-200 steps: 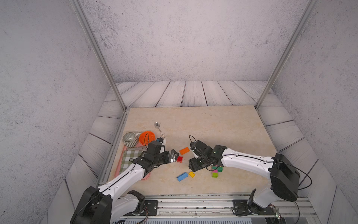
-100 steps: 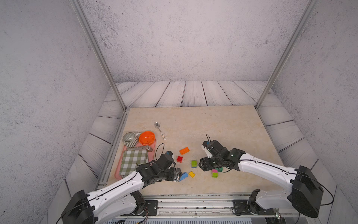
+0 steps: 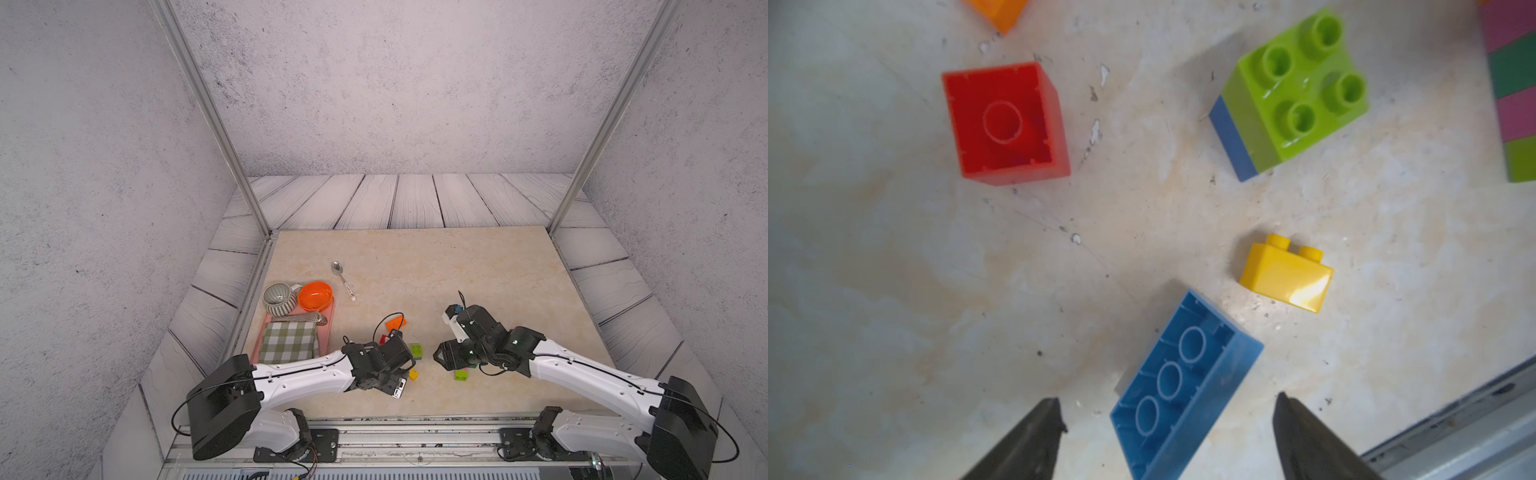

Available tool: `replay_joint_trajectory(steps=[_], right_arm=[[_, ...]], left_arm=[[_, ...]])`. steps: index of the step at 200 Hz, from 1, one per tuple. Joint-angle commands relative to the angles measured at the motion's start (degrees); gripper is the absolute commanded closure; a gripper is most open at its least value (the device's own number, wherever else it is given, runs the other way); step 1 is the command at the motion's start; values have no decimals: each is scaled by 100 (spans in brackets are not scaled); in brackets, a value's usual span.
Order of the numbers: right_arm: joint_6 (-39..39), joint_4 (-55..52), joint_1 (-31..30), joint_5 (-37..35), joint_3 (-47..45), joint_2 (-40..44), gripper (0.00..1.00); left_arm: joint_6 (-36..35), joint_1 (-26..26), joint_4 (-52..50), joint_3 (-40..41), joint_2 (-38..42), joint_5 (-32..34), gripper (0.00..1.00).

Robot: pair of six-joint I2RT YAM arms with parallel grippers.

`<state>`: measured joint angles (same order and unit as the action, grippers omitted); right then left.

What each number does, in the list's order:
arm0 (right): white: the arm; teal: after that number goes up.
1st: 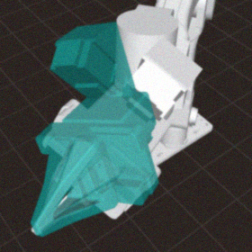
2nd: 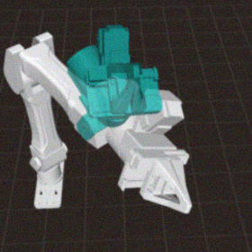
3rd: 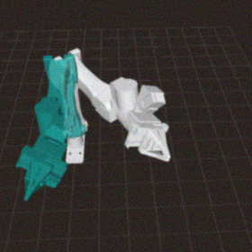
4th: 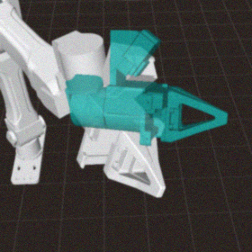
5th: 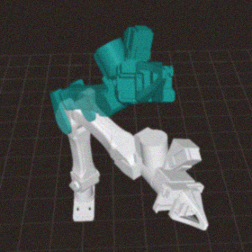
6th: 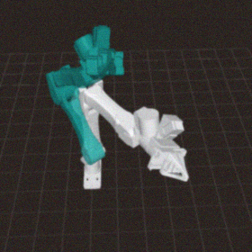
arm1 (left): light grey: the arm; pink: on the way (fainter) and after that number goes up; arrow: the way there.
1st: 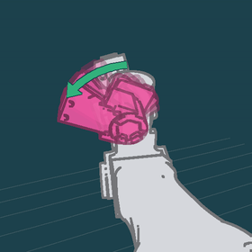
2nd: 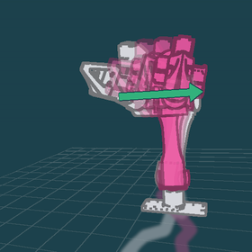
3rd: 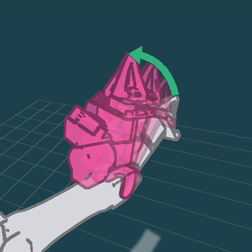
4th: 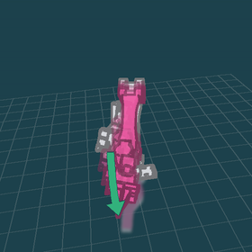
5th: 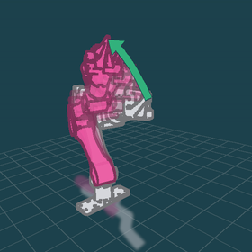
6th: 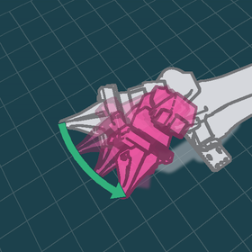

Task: Assemble the letter p with lego
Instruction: Adjust the lego brick at the center of the board.

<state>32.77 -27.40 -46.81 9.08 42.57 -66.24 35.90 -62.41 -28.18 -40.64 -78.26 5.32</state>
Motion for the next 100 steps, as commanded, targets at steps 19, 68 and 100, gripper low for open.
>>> replay_joint_trajectory(steps=[19, 68, 100], right_arm=[[36, -86, 75, 67, -150, 163, 36], [52, 32, 87, 171, -202, 85, 36], [71, 78, 93, 192, -249, 120, 36]], left_arm=[[-49, -8, 220, -85, -310, 19, 24], [46, -7, 488, -31, -537, -75, 32], [118, 15, 570, -7, -550, -110, 41]])
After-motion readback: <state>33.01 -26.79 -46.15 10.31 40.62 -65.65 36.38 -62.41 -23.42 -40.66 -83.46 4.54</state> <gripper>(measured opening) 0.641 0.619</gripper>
